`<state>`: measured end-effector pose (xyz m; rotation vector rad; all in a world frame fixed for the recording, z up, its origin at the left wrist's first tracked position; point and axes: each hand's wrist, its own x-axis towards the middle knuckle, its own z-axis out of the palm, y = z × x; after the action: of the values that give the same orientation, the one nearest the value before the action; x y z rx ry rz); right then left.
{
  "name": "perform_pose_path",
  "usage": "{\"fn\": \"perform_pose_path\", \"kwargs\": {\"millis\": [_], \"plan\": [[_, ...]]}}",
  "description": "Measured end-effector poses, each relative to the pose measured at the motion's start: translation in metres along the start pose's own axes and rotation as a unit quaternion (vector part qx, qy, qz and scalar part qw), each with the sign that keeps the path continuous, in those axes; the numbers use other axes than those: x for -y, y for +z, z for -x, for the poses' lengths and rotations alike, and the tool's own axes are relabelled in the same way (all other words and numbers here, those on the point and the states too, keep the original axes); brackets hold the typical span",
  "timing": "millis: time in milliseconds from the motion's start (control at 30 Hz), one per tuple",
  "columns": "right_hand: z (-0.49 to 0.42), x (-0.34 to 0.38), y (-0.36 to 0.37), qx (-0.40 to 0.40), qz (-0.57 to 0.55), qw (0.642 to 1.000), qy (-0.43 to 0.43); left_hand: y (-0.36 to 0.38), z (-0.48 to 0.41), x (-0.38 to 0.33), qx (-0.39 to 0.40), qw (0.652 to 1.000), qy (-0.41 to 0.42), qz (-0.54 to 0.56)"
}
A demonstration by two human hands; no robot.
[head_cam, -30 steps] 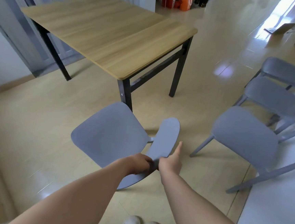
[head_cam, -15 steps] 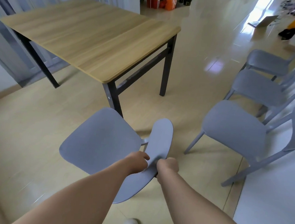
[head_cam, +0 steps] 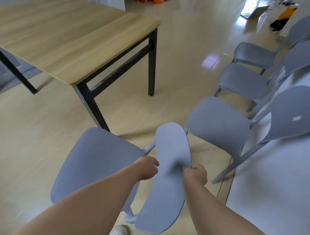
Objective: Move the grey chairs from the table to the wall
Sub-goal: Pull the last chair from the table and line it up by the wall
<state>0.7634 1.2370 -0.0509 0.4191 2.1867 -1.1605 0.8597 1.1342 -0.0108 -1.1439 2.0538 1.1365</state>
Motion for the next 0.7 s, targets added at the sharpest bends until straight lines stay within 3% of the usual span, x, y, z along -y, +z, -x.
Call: {"fn": "perform_pose_path", "kwargs": {"millis": [300, 700], "plan": [[-0.029, -0.002, -0.083, -0.049, 0.005, 0.998, -0.034, 0.041, -0.006, -0.070, 0.022, 0.995, 0.070, -0.060], [-0.053, -0.030, -0.166, -0.166, -0.060, 0.984, 0.016, 0.089, -0.012, -0.131, 0.044, 0.984, 0.145, -0.099]]}}
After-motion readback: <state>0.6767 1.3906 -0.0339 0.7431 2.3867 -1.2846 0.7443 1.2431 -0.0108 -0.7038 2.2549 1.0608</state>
